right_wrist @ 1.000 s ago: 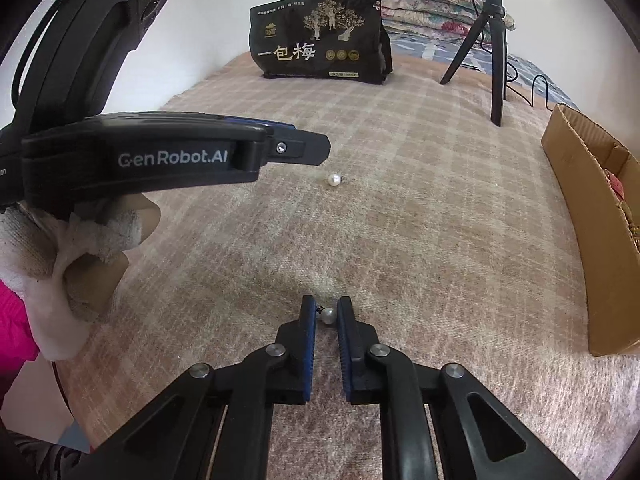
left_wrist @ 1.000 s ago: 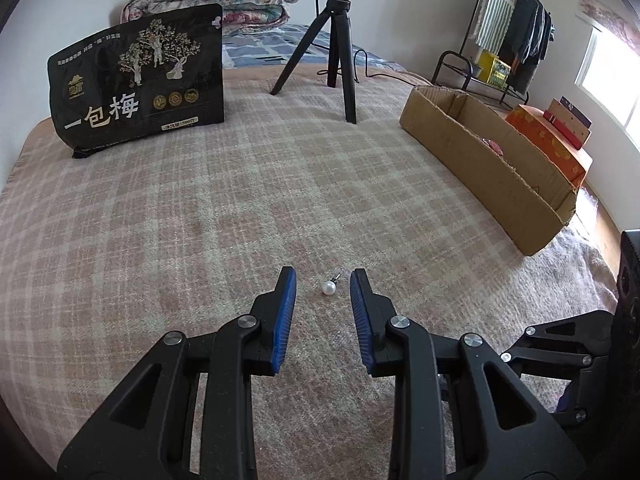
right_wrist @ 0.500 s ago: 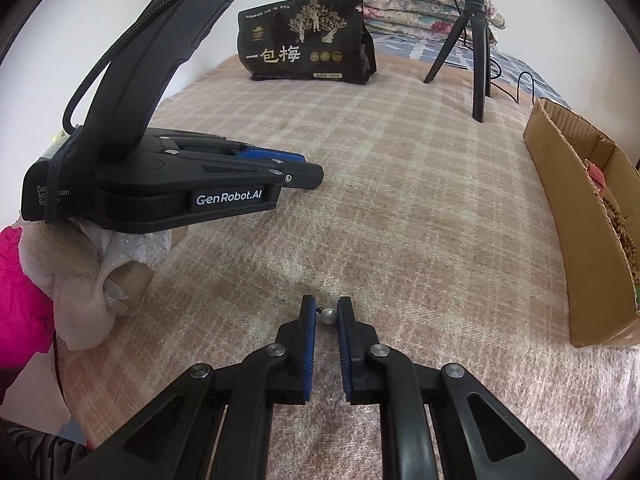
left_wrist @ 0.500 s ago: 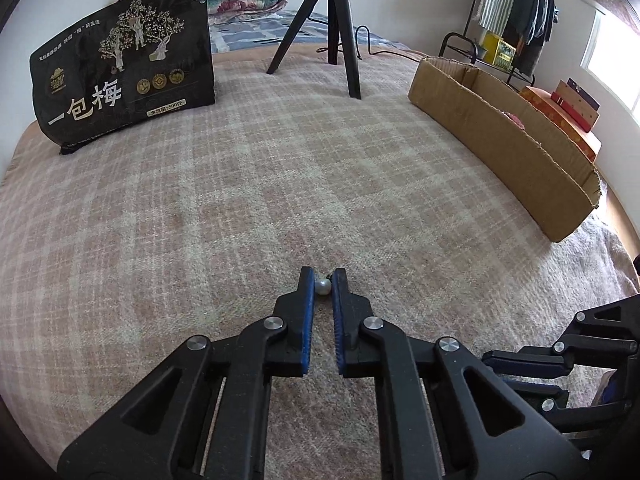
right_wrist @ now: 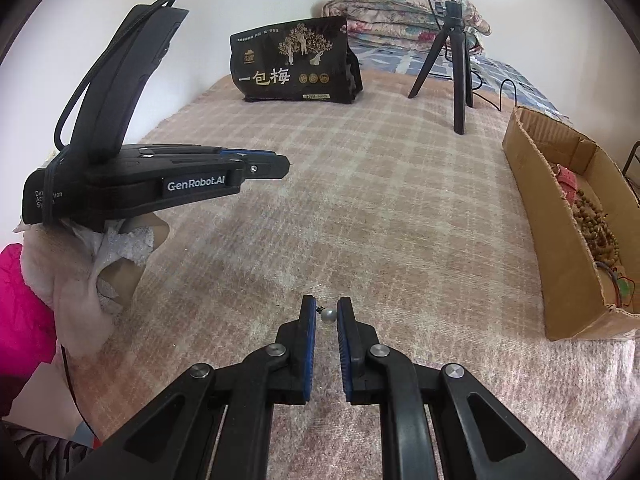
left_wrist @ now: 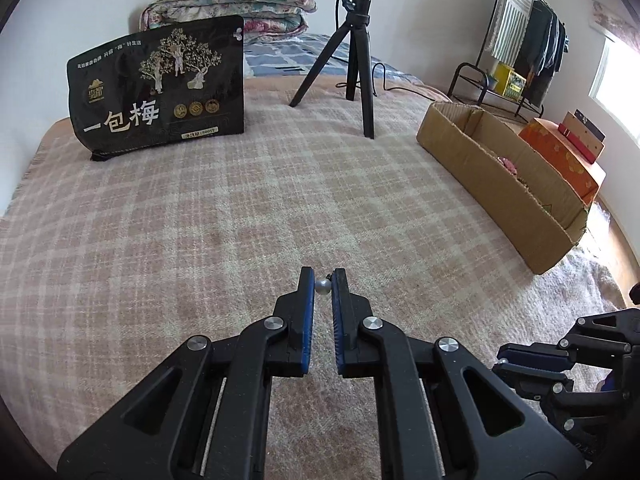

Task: Organize jewelry
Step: 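Carry both pearls into the cardboard box and open both tools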

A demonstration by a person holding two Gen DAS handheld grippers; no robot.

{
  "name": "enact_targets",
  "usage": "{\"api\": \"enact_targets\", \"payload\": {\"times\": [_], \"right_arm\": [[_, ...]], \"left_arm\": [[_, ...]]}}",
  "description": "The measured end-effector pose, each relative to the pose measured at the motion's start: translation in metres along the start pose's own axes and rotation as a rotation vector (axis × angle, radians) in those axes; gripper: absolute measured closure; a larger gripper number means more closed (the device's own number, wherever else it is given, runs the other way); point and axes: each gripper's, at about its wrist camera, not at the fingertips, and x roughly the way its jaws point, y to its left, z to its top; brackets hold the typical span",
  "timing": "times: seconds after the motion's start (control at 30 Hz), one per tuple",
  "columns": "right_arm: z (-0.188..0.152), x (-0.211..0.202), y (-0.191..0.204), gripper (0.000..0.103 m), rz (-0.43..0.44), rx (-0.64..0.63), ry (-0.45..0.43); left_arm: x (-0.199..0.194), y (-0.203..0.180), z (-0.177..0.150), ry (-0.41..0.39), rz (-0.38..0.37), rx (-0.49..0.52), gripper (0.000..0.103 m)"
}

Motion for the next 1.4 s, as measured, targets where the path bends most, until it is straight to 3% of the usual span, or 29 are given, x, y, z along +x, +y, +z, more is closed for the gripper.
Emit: {"api": "enact_targets", "payload": {"times": [0.63, 1.03, 1.4], "right_arm": [[-0.004, -0.080, -0.060, 0.095, -0.096, 0.099, -0.113], [-0.010, -0.116, -0.115, 0.095, -0.160, 0.164, -0.166], [0.000, -0.120, -0.156, 0.095, -0.202, 0.191, -0.183]], "left_arm": [[-0.057, -0.066, 0.028, -0.123, -0.059, 0.065, 0.097], [-0.045, -0.111, 0.064, -0.159, -0.100, 0.093, 0.097], [-0.015, -0.147, 0.102, -0.170, -0.145, 0.098, 0.097]]}}
